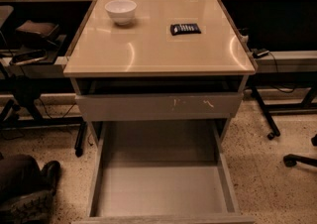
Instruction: Close middle drawer
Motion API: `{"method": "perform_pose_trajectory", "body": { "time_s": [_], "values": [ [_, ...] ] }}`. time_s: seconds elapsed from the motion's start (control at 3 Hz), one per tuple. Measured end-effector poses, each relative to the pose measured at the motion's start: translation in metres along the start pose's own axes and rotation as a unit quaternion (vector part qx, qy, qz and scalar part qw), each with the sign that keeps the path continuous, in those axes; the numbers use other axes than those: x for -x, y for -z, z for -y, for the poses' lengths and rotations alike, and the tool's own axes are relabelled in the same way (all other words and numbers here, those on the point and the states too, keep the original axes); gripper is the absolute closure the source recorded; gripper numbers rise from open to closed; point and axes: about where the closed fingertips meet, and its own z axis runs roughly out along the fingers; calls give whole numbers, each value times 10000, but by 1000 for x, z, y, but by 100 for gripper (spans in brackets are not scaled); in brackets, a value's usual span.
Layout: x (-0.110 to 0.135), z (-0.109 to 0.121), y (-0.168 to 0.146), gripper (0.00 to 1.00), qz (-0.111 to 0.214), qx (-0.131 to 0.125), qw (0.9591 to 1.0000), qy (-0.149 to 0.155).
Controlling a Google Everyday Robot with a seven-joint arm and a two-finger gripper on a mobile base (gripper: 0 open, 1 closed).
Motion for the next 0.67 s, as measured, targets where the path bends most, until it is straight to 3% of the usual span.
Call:
{"method": "perform_pose_trajectory", "body": {
  "time_s": [0.67],
  "values": [
    [-2, -2, -13, 0, -25, 165, 9999, -45]
  ]
}}
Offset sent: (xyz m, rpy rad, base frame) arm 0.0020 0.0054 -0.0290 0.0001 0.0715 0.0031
